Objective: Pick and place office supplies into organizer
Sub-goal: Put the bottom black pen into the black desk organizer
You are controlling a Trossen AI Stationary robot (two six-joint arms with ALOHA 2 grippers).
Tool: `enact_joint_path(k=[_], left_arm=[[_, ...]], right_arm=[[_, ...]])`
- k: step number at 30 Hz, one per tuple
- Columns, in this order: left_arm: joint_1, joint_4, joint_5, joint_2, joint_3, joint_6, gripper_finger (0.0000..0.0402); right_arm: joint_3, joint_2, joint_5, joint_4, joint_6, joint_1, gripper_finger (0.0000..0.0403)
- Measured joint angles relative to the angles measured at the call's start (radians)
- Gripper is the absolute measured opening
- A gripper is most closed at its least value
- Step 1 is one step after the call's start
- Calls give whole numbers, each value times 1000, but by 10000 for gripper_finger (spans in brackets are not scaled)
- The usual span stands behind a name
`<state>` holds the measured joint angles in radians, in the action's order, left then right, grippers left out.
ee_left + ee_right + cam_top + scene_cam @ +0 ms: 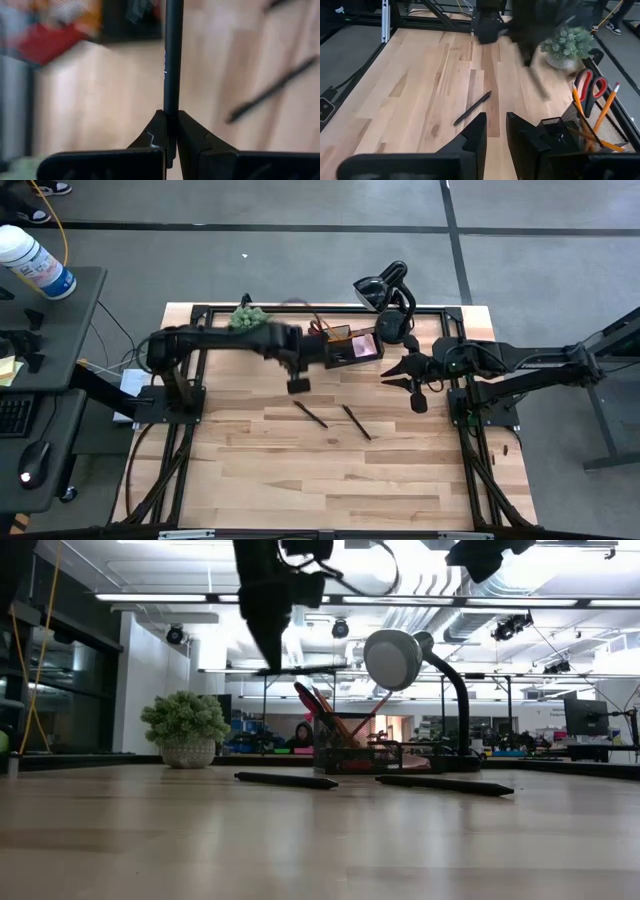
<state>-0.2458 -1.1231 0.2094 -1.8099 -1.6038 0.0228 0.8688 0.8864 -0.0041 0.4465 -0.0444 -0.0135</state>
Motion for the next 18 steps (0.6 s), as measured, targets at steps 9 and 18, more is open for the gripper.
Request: enact_joint_path(k=[9, 18], left_arm=[[-144, -60, 129, -6, -250, 181, 0], [-200, 49, 102, -6, -296, 207, 0]], right_arm=[[0, 1, 0, 0, 1, 0, 67], [0, 1, 1, 0, 1, 0, 67]])
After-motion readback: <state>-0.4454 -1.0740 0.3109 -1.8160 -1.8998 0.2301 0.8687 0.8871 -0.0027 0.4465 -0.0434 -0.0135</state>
